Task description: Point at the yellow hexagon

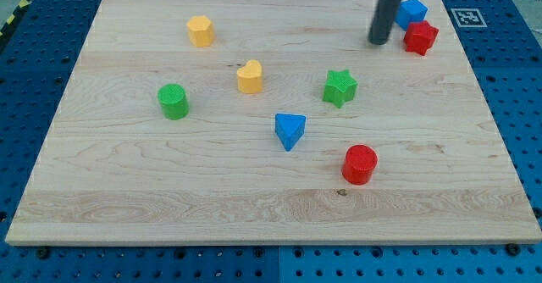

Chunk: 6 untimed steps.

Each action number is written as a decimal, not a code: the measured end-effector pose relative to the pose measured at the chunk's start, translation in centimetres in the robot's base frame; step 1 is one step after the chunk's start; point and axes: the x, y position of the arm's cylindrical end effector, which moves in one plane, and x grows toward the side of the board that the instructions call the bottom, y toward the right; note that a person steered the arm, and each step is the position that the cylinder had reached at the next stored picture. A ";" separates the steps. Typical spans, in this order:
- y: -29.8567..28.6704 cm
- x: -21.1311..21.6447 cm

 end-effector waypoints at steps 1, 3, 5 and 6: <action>-8.8 -1.0; -26.0 -5.7; -36.0 -4.5; -34.8 -3.9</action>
